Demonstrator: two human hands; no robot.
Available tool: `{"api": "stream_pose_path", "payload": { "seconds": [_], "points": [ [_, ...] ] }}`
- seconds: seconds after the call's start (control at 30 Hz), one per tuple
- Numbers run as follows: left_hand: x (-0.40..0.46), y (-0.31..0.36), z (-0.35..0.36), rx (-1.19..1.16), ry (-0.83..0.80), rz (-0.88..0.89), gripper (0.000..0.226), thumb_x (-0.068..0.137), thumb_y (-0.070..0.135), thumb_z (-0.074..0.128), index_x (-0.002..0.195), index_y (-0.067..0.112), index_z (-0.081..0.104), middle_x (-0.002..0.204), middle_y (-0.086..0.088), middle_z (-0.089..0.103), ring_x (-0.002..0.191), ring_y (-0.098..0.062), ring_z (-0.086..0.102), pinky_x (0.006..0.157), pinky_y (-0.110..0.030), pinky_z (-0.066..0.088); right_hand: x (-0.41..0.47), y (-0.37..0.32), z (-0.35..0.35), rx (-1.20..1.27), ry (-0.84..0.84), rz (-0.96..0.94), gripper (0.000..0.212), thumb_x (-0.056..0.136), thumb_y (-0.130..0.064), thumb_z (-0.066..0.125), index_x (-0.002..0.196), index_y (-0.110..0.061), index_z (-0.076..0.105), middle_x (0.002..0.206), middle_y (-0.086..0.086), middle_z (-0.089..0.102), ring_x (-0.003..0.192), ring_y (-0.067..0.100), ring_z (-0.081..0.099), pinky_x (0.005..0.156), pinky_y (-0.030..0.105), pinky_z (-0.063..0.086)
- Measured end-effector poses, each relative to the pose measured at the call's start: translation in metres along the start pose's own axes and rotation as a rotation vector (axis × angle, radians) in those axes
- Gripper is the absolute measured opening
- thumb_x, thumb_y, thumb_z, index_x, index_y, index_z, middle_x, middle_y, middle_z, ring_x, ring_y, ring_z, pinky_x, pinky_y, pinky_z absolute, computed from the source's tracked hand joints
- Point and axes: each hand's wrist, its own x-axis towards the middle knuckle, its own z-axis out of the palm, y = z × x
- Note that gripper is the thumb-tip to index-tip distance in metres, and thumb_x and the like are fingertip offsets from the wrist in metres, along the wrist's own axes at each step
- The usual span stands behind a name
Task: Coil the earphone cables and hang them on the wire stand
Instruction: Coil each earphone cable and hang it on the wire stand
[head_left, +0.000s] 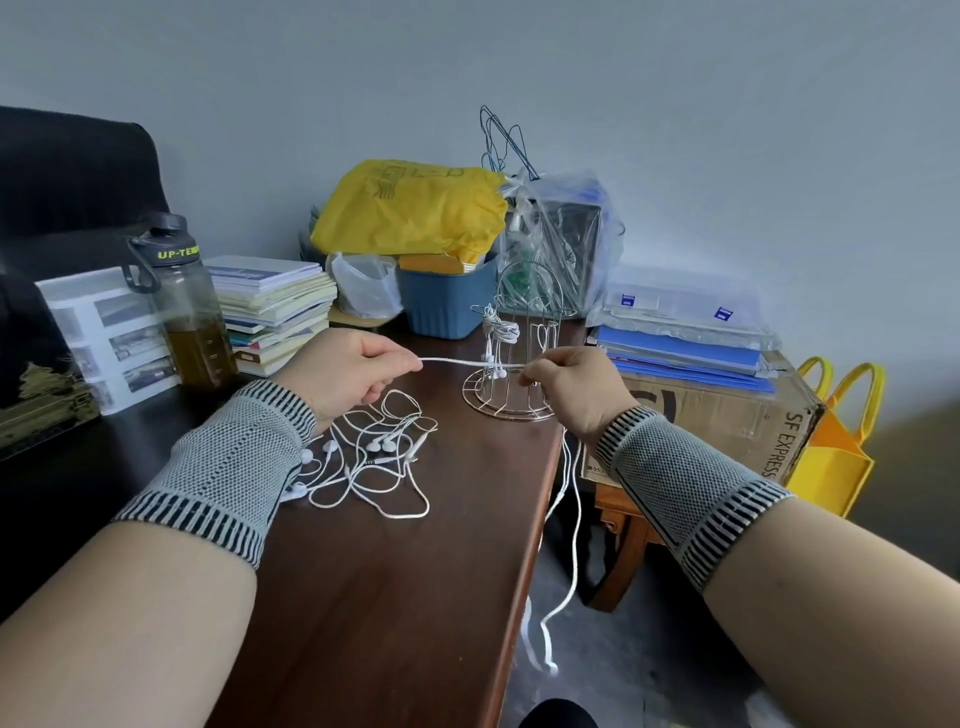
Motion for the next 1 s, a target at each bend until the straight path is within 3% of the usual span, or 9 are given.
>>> {"api": "stream_pose_path", "payload": {
  "seconds": [0.07, 0.13, 0.23, 0.37, 0.47, 0.6, 0.73, 0.87, 1.0],
  "points": [
    [0.0, 0.002, 0.002, 0.012, 0.011, 0.029, 0.006, 0.085, 0.019, 0.073, 0.084, 0.014, 0.076, 0.054, 0.004, 0.05, 0.057, -0.012, 0.042, 0.059, -0.026, 0.038, -0.001, 0.001, 0.0, 0.056, -0.074, 0.043, 0.02, 0.087, -0.021, 0.061, 0.072, -0.012, 0.071, 0.052, -0.001, 0.051, 0.037, 0.007, 0.036, 0.043, 0.023, 0.032],
    [0.004, 0.003, 0.003, 0.05, 0.056, 0.06, 0.008, 0.085, 0.021, 0.073, 0.082, 0.014, 0.076, 0.057, 0.005, 0.054, 0.058, -0.011, 0.045, 0.06, -0.026, 0.04, -0.003, 0.003, -0.004, 0.054, -0.114, 0.066, 0.028, 0.089, -0.03, 0.061, 0.069, -0.012, 0.07, 0.042, -0.007, 0.044, 0.033, 0.006, 0.033, 0.042, 0.022, 0.03],
    [0.008, 0.004, 0.008, 0.201, 0.039, 0.033, 0.014, 0.083, 0.024, 0.073, 0.076, 0.012, 0.075, 0.063, 0.003, 0.06, 0.065, -0.012, 0.053, 0.066, -0.029, 0.043, -0.004, 0.012, -0.016, -0.1, -0.014, 0.088, 0.042, 0.091, -0.034, 0.057, 0.057, -0.011, 0.062, 0.033, -0.009, 0.04, 0.032, 0.005, 0.036, 0.047, 0.023, 0.034],
    [0.008, 0.007, 0.036, 0.31, -0.168, -0.046, 0.018, 0.084, 0.031, 0.069, 0.075, 0.016, 0.076, 0.078, 0.006, 0.071, 0.077, -0.009, 0.062, 0.069, -0.028, 0.048, 0.003, 0.033, -0.034, -0.076, 0.116, 0.168, 0.035, 0.084, -0.025, 0.061, 0.067, 0.006, 0.063, 0.058, 0.01, 0.047, 0.057, 0.021, 0.043, 0.061, 0.044, 0.049],
    [0.014, 0.005, 0.057, 0.319, -0.165, -0.009, 0.02, 0.087, 0.037, 0.066, 0.083, 0.02, 0.076, 0.086, 0.004, 0.073, 0.088, -0.013, 0.067, 0.079, -0.032, 0.054, 0.002, 0.04, -0.045, -0.105, 0.108, 0.196, 0.023, 0.082, -0.023, 0.061, 0.069, -0.004, 0.064, 0.063, 0.012, 0.044, 0.061, 0.022, 0.041, 0.062, 0.041, 0.045],
    [0.027, 0.001, 0.089, 0.172, -0.045, 0.015, 0.014, 0.09, 0.026, 0.064, 0.101, 0.029, 0.073, 0.08, 0.009, 0.07, 0.078, -0.008, 0.063, 0.079, -0.028, 0.054, 0.005, 0.049, -0.052, -0.153, 0.11, 0.223, 0.018, 0.082, -0.024, 0.062, 0.073, -0.009, 0.062, 0.068, 0.011, 0.048, 0.065, 0.022, 0.045, 0.067, 0.038, 0.051],
    [0.047, -0.001, 0.12, -0.061, -0.019, -0.081, 0.029, 0.094, 0.013, 0.057, 0.121, 0.017, 0.066, 0.077, 0.002, 0.066, 0.059, -0.008, 0.054, 0.051, -0.016, 0.041, 0.008, 0.06, -0.056, -0.277, 0.1, 0.27, 0.022, 0.082, -0.021, 0.063, 0.066, -0.008, 0.057, 0.061, 0.006, 0.048, 0.058, 0.018, 0.044, 0.062, 0.036, 0.051],
    [0.067, -0.005, 0.139, -0.084, 0.011, -0.117, 0.032, 0.095, 0.012, 0.053, 0.125, 0.016, 0.064, 0.068, 0.001, 0.059, 0.052, -0.008, 0.047, 0.045, -0.017, 0.036, 0.014, 0.069, -0.058, -0.398, 0.032, 0.314, 0.027, 0.083, -0.024, 0.063, 0.062, -0.009, 0.057, 0.058, 0.002, 0.049, 0.053, 0.015, 0.044, 0.058, 0.029, 0.048],
    [0.084, -0.002, 0.151, -0.021, 0.023, -0.092, 0.029, 0.093, 0.013, 0.053, 0.118, 0.018, 0.068, 0.06, 0.004, 0.056, 0.041, -0.004, 0.043, 0.045, -0.019, 0.034, 0.026, 0.078, -0.054, -0.511, -0.039, 0.297, 0.027, 0.085, -0.03, 0.063, 0.081, -0.003, 0.068, 0.072, 0.005, 0.058, 0.066, 0.018, 0.055, 0.069, 0.031, 0.053]
  ]
}}
